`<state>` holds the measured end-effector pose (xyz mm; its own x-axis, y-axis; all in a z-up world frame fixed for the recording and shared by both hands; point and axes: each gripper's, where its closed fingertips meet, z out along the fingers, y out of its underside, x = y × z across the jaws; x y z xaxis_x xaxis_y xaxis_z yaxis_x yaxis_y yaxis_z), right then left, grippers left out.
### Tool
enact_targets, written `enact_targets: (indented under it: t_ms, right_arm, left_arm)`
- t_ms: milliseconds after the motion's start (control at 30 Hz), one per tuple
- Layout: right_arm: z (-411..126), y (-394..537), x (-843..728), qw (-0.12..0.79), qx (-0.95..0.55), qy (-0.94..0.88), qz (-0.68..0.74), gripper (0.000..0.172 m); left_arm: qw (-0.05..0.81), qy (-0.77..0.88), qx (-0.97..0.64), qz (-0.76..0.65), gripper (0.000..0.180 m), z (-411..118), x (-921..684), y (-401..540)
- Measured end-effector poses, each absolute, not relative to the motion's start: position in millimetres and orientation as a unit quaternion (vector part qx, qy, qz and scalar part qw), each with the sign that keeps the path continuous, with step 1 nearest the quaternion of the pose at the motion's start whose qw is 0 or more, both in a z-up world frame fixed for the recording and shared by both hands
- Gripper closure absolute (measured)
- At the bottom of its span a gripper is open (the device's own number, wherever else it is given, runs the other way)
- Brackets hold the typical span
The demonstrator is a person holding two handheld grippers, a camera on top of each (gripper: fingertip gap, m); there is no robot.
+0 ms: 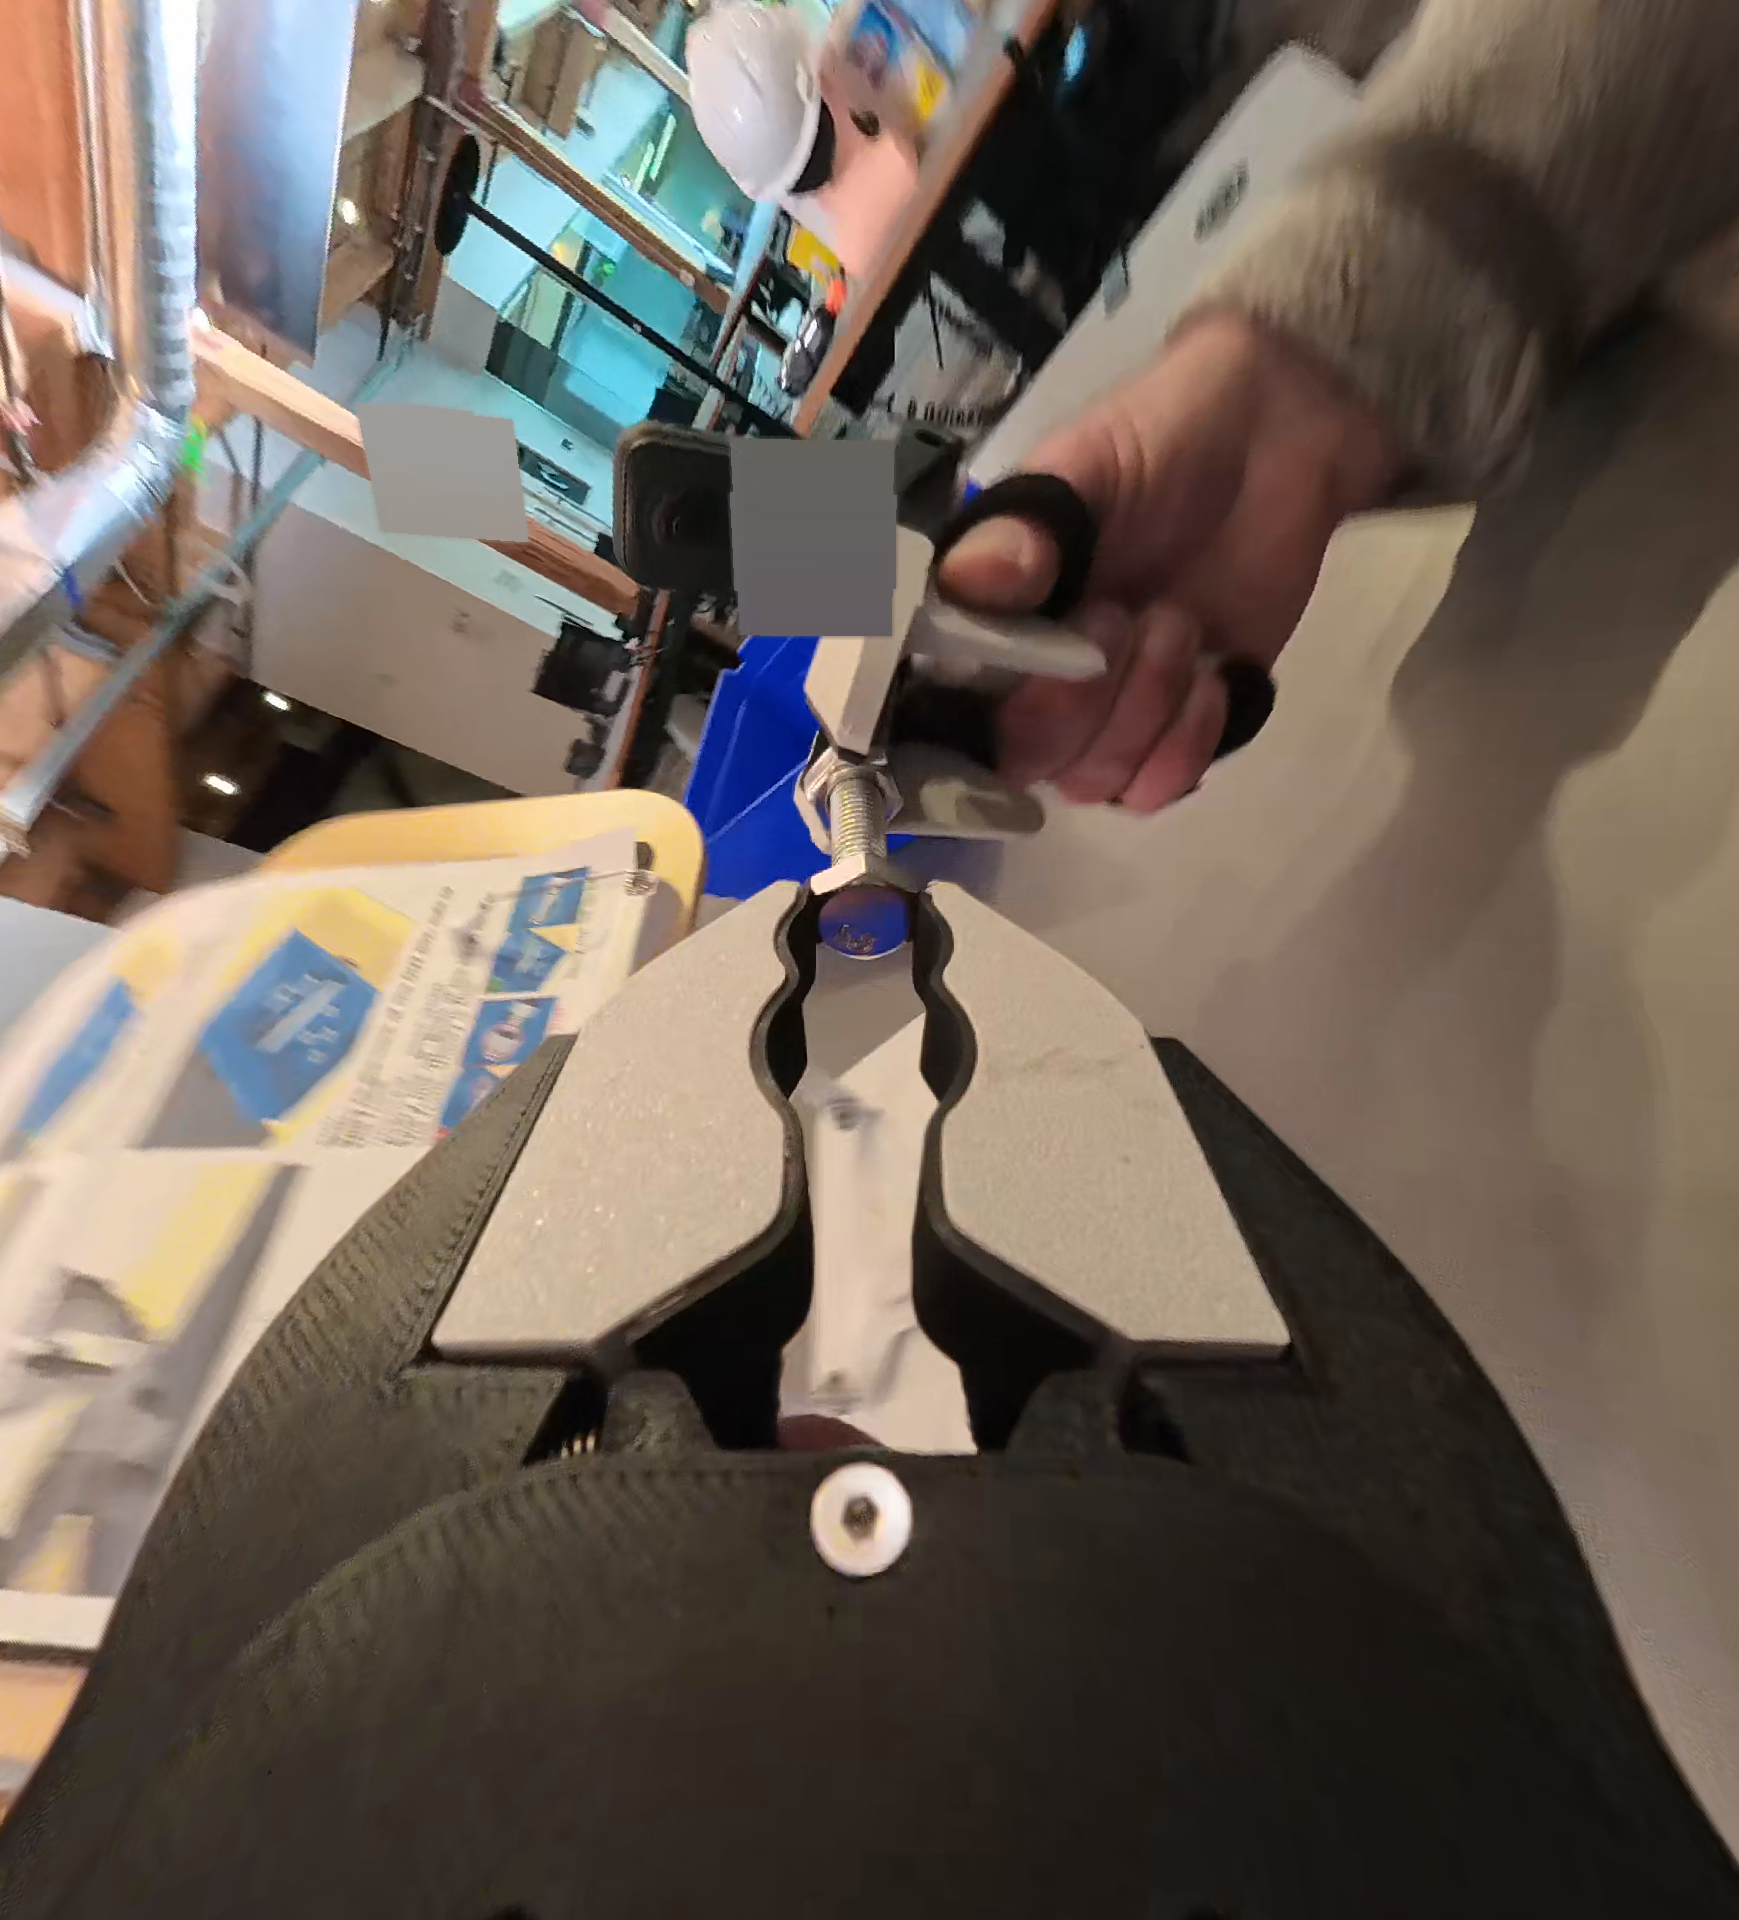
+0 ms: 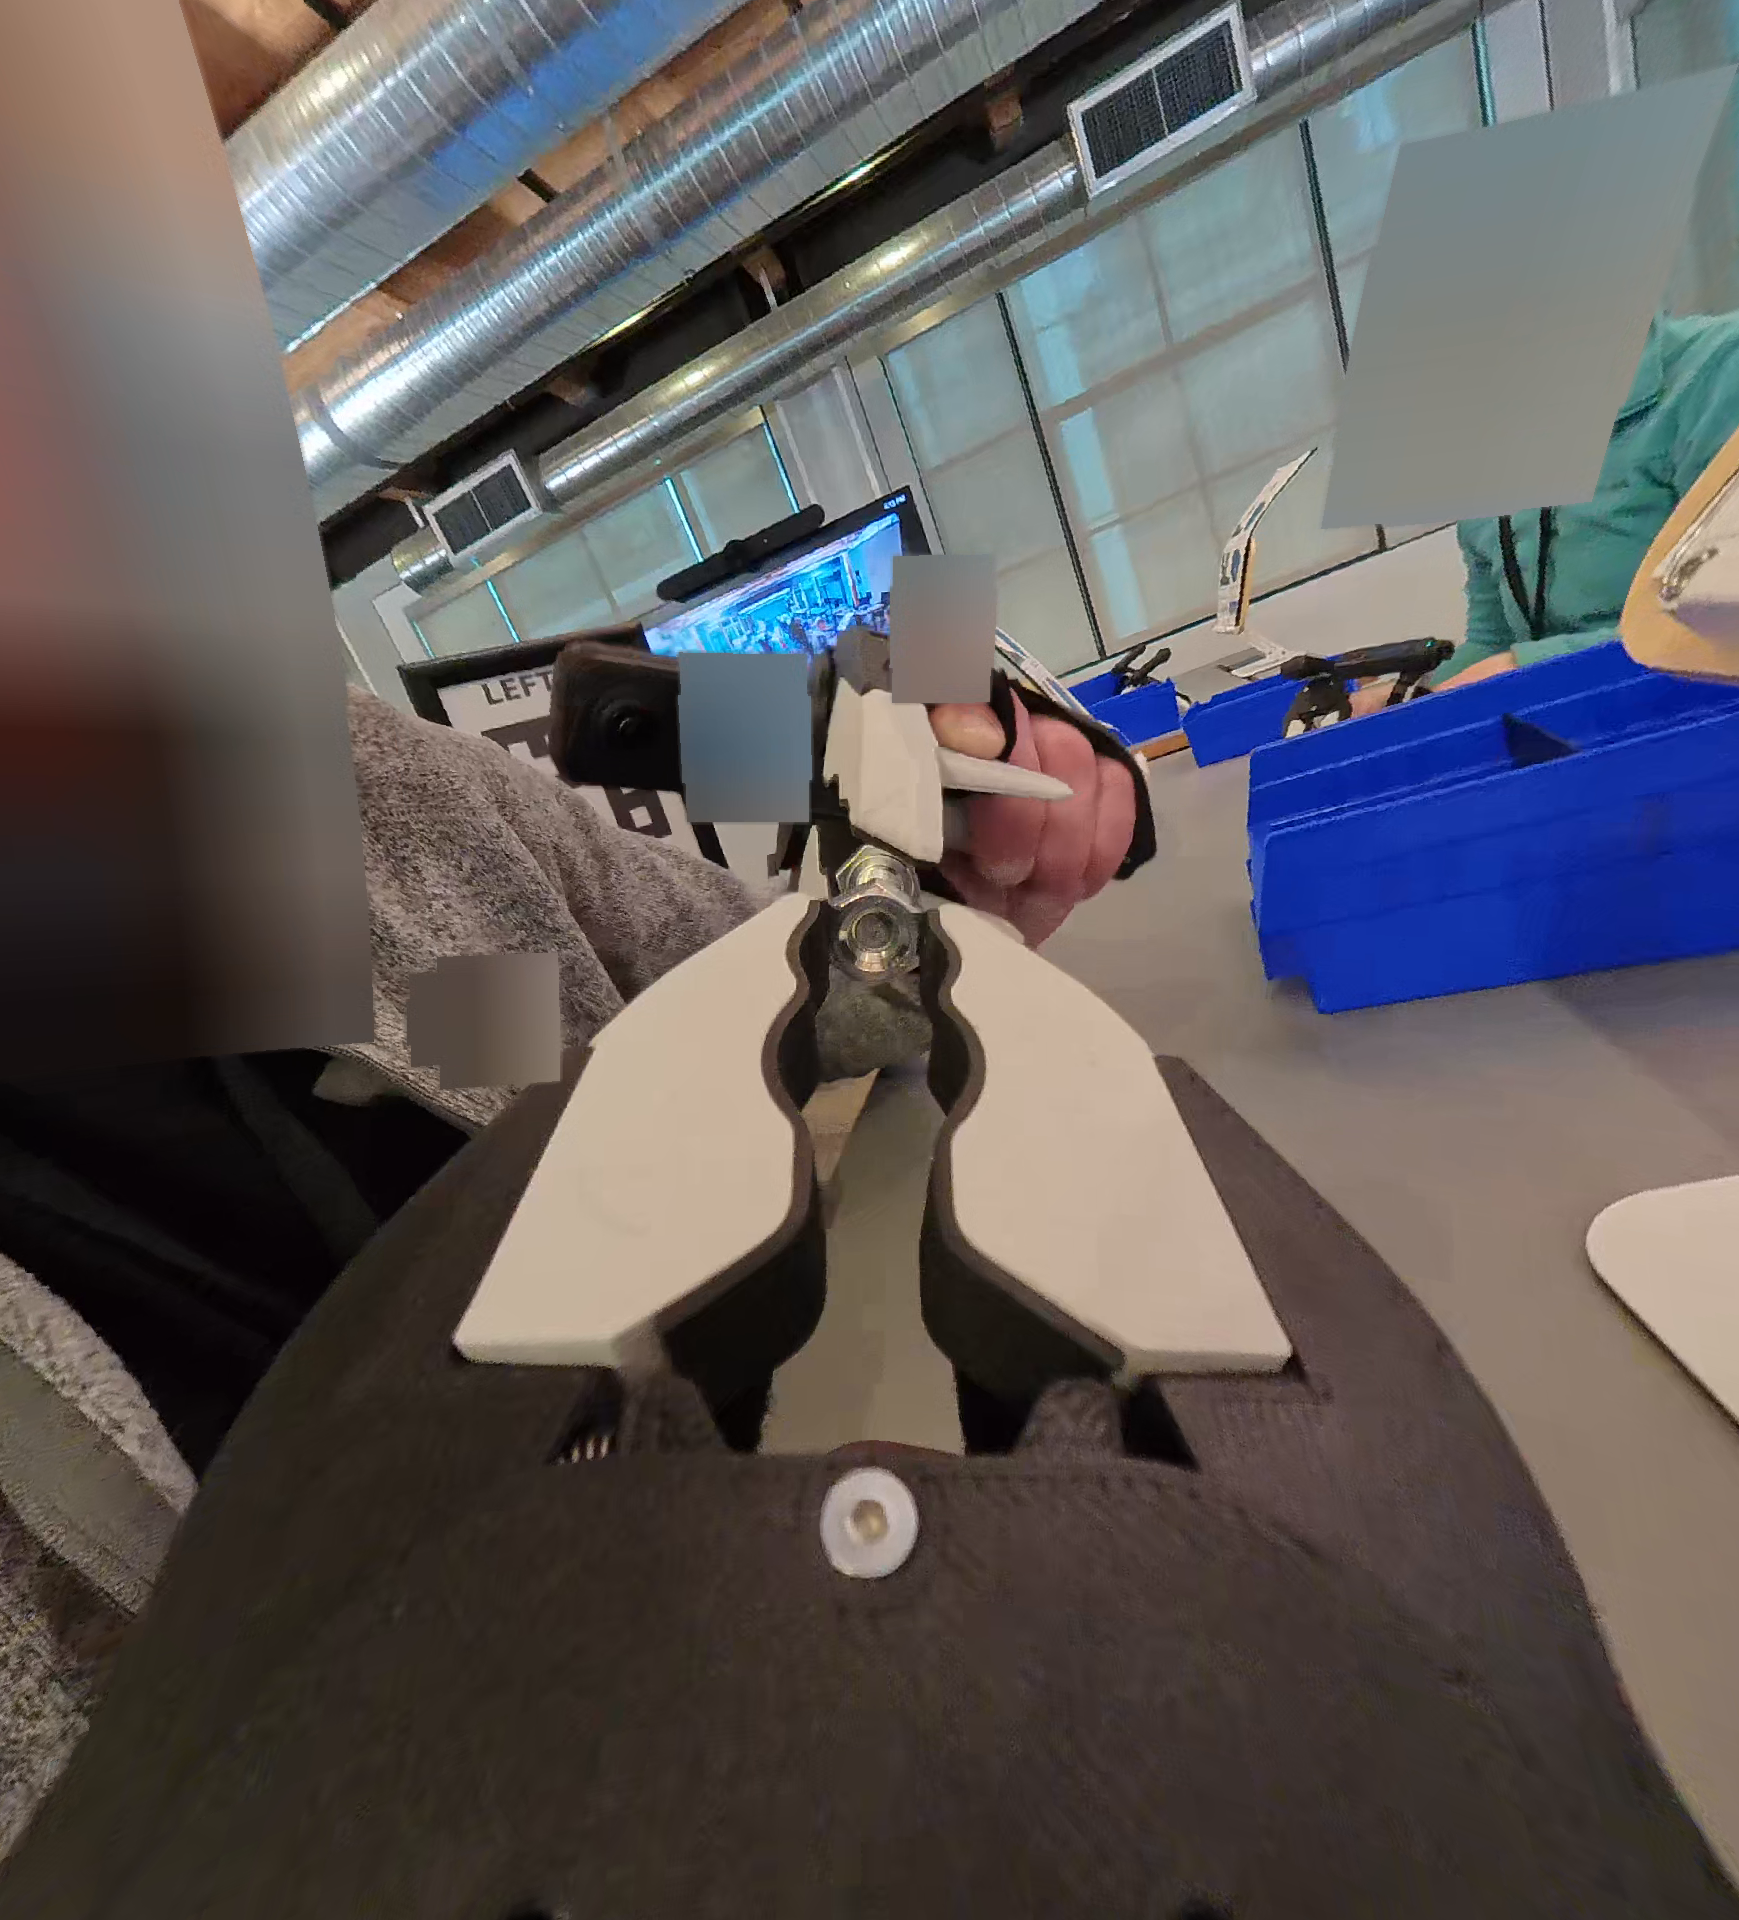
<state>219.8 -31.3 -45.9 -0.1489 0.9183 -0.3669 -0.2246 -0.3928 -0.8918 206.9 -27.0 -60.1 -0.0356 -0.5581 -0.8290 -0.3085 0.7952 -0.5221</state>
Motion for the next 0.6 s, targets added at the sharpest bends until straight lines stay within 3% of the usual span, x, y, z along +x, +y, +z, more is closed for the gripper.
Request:
enact_targets:
  t_ms: [600]
  right_arm:
    - [-65,-34,220,0.327,-0.493,-0.243,0.769,0.154]
  left_arm:
    - [0.561,0.785,-0.041,0.259,0.163,-66,207,-27]
